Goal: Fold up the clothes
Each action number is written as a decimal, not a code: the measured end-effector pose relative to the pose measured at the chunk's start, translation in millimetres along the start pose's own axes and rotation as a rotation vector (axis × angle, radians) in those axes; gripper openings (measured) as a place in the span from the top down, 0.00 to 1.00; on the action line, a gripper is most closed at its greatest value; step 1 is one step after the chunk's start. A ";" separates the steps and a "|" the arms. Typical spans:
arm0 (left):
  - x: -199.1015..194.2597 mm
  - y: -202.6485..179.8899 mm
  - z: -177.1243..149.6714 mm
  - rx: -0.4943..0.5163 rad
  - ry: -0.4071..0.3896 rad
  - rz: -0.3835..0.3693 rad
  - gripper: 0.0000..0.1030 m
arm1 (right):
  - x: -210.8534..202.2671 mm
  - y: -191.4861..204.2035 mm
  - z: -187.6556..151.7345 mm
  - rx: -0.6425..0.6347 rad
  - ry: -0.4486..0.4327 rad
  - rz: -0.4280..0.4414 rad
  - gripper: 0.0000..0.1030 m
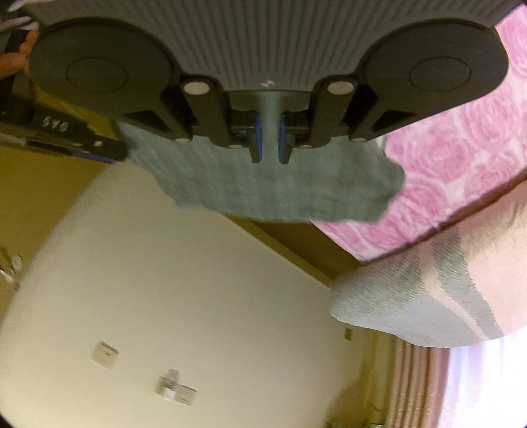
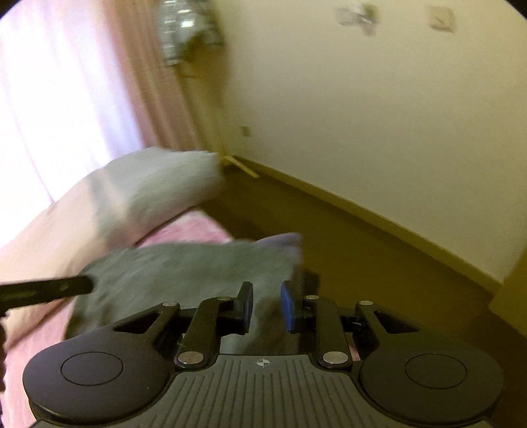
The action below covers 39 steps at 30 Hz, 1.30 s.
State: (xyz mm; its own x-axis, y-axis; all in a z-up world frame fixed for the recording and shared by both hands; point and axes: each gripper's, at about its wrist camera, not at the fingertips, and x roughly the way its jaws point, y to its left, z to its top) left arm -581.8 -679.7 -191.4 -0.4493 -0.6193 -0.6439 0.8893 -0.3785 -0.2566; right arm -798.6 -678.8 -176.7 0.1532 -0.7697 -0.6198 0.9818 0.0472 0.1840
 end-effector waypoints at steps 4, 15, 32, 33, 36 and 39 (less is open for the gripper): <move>14.7 -20.6 -21.5 0.066 0.075 0.029 0.94 | -4.8 21.1 -31.3 -0.089 0.021 -0.034 0.77; 3.3 -24.9 -28.7 0.072 0.098 0.113 0.97 | 16.3 18.0 -40.7 -0.089 0.088 -0.080 0.77; -8.7 -26.6 -23.4 0.009 0.093 0.104 0.98 | -24.7 14.8 -52.0 -0.057 0.085 -0.076 0.77; -9.4 -27.9 -19.9 0.004 0.086 0.093 0.98 | -32.1 11.6 -47.8 -0.037 0.050 -0.074 0.77; 1.0 -36.4 -12.1 0.014 0.073 0.059 0.98 | -33.6 8.8 -42.0 -0.030 -0.001 -0.052 0.77; 17.0 -45.2 -16.9 0.038 0.091 0.039 0.98 | -30.3 8.5 -45.6 -0.029 -0.009 -0.034 0.77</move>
